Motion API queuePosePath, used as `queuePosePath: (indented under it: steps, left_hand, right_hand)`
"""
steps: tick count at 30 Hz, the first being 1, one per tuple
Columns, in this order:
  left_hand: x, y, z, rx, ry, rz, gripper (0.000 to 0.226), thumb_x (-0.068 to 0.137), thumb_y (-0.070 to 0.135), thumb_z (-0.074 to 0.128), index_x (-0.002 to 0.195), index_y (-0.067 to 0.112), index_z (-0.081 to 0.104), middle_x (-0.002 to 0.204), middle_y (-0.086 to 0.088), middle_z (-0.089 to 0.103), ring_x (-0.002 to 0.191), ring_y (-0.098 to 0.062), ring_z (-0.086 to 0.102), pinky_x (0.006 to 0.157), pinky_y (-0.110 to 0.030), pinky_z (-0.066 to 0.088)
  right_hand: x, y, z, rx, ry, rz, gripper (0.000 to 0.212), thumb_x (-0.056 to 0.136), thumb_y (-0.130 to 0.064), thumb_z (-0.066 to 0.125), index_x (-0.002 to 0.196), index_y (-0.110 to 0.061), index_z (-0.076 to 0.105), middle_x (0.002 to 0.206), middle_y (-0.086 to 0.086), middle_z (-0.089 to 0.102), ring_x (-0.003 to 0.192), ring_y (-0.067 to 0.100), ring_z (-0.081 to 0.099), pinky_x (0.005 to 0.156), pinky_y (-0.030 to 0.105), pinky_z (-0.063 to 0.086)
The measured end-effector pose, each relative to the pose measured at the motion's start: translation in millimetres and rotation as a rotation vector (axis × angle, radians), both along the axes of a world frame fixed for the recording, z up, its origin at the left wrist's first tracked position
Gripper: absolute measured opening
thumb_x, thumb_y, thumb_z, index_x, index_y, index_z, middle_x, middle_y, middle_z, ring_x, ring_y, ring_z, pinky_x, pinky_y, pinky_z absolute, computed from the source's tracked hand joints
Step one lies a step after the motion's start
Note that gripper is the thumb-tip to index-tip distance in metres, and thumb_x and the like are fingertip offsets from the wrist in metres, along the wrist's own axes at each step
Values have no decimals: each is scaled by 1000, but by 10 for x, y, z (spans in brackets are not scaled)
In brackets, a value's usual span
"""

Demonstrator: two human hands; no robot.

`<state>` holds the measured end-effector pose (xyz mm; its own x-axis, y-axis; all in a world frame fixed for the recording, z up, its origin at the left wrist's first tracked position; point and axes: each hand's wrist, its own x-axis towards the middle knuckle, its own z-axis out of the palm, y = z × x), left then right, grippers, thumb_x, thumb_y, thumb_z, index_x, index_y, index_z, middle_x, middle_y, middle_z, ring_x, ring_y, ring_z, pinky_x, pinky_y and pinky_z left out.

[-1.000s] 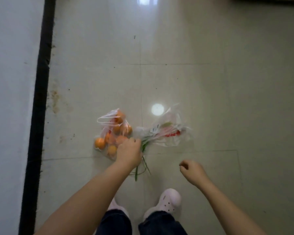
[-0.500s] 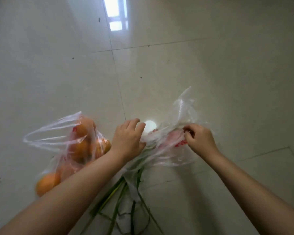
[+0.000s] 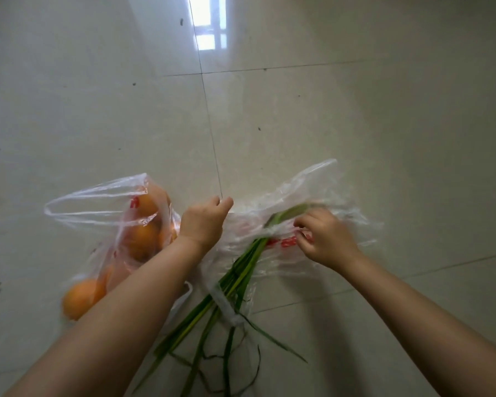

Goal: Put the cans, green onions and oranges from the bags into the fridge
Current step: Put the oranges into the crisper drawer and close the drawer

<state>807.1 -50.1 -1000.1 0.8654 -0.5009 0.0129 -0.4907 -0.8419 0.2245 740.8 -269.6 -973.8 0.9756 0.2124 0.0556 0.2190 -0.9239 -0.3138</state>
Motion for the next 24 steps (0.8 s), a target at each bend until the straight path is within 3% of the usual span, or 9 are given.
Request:
queuePosePath:
  steps: [2,4,8,12,14,16,19,21,24]
  left_hand:
    - [-25,-21,23,-22,149,92,24,58,-19,68,74,-2,63,58,-17,55,39,-28,51,38,-31,46]
    - [-59,-44,17,-52,212,167,17,82,-9,50,94,-4,62,87,-22,59,68,-35,58,61,-39,49]
    - [-125,-67,116,-80,349,139,31,95,13,43,121,0,54,120,-15,53,101,-31,56,85,-32,45]
    - [-150,-8,223,-9,455,73,55,93,36,50,139,8,38,138,-8,42,121,-20,47,98,-25,41]
    - [-170,11,216,64,453,56,62,89,41,56,138,9,38,138,-7,41,123,-19,45,99,-26,41]
    - [-175,39,160,155,438,88,56,87,38,59,133,9,43,134,-7,45,118,-20,49,97,-28,44]
    - [-195,32,116,333,288,72,28,94,20,50,116,4,57,119,-10,54,104,-27,58,88,-34,51]
    - [-211,-18,80,413,230,39,23,94,7,45,110,2,60,113,-11,57,101,-27,59,85,-33,49]
    - [-250,-83,106,485,200,-10,17,88,6,57,102,1,64,104,-13,62,92,-28,64,75,-33,52]
  right_hand:
    - [-19,33,28,-16,20,-13,30,69,-23,41,61,-8,65,57,5,66,52,21,63,51,17,38]
    - [-68,119,21,-4,147,-16,29,76,-23,42,69,-7,65,65,9,67,60,26,65,52,26,46]
    - [-144,503,-120,13,573,-53,34,91,-23,46,123,-13,54,106,14,68,96,30,63,73,32,46]
    - [-58,856,-321,187,813,-296,49,95,-30,40,142,-23,29,124,21,54,109,34,55,87,35,45]
    - [-17,954,-401,200,831,-407,43,94,-32,41,136,-21,38,130,21,45,115,37,50,96,38,43]
    - [-27,1006,-417,202,773,-499,37,91,-29,46,124,-14,50,125,21,50,113,37,51,95,37,44]
    - [-124,941,-338,268,690,-597,25,83,-16,54,107,-8,60,115,19,59,106,33,57,84,32,46]
    - [-212,797,-227,311,649,-599,15,82,-6,54,97,-10,58,111,18,59,98,30,58,72,27,41]
    - [-334,492,-14,491,554,-652,30,82,3,53,108,-10,53,105,14,57,85,24,58,67,26,45]
